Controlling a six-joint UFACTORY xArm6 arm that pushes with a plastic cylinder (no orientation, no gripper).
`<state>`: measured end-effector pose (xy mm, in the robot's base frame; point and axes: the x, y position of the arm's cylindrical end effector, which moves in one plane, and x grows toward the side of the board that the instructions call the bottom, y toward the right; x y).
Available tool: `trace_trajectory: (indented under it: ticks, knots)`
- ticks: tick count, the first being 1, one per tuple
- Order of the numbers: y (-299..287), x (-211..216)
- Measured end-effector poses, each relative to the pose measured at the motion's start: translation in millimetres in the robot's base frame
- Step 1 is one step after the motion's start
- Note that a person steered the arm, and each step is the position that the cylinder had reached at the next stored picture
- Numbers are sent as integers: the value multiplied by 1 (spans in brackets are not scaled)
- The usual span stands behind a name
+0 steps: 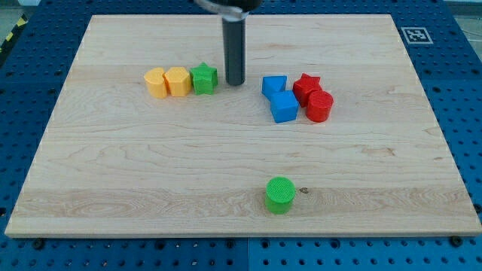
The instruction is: Place the green star diagonally to green circle
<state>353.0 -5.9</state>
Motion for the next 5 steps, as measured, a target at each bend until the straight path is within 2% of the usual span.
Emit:
trace_trajectory:
  ticks: [1, 2, 3, 5]
  knots:
    - [-32, -34]
    - [-92, -42]
    - [-100, -19]
    - [-65, -1]
